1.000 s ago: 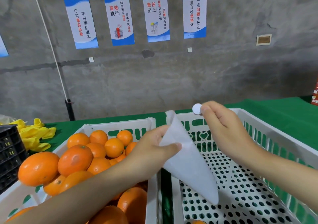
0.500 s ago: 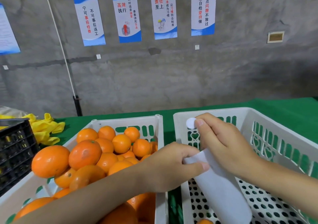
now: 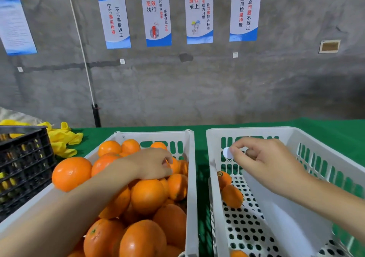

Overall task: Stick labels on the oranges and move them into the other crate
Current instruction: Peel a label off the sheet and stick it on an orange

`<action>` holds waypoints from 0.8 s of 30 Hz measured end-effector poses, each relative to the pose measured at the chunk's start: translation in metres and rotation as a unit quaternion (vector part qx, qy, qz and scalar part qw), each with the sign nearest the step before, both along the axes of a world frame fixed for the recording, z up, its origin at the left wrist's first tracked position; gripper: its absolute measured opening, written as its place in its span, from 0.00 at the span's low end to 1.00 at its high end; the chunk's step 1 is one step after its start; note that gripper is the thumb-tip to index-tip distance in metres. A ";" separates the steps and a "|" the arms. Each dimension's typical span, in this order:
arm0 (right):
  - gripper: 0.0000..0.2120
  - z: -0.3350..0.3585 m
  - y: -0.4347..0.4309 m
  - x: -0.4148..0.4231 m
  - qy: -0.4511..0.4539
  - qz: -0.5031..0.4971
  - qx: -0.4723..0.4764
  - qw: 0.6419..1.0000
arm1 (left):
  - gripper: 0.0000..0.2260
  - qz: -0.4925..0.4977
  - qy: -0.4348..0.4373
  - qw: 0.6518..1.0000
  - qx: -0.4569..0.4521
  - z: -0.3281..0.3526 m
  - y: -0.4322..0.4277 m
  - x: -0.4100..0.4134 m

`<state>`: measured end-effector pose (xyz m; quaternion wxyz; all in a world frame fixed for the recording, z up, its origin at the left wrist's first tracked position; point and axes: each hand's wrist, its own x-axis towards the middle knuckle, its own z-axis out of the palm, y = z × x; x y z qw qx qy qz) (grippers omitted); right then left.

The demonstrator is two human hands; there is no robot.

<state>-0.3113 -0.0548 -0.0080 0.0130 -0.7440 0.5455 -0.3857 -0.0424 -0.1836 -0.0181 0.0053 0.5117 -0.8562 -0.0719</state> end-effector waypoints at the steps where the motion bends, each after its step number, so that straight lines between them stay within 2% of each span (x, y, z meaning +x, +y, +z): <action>1: 0.11 0.000 0.000 0.001 0.006 0.004 0.001 1.000 | 0.13 -0.007 -0.002 0.999 0.034 -0.004 -0.001 -0.003; 4: 0.11 0.000 0.001 0.001 0.013 0.007 -0.001 1.000 | 0.26 0.005 0.013 0.995 0.097 -0.004 -0.004 -0.007; 6: 0.12 0.000 0.002 0.001 0.025 0.009 0.004 1.000 | 0.30 0.020 -0.020 0.989 0.147 -0.005 -0.007 -0.008; 9: 0.11 0.001 0.001 0.002 0.048 0.007 0.012 0.999 | 0.33 0.033 -0.107 0.980 0.162 -0.004 -0.010 -0.018; 14: 0.10 -0.003 -0.001 0.002 0.065 0.014 0.022 0.998 | 0.35 0.007 -0.153 0.971 0.184 -0.005 -0.013 -0.035; 18: 0.11 0.000 -0.002 -0.001 0.063 0.004 0.019 0.998 | 0.31 -0.021 -0.123 0.980 0.153 -0.011 -0.009 -0.036; 22: 0.14 0.002 -0.001 -0.010 0.037 -0.008 0.011 0.999 | 0.20 0.011 -0.077 0.991 0.110 -0.014 -0.012 -0.028; 24: 0.13 0.003 -0.001 -0.013 0.031 -0.014 0.008 0.999 | 0.19 0.034 -0.073 0.992 0.098 -0.013 -0.015 -0.025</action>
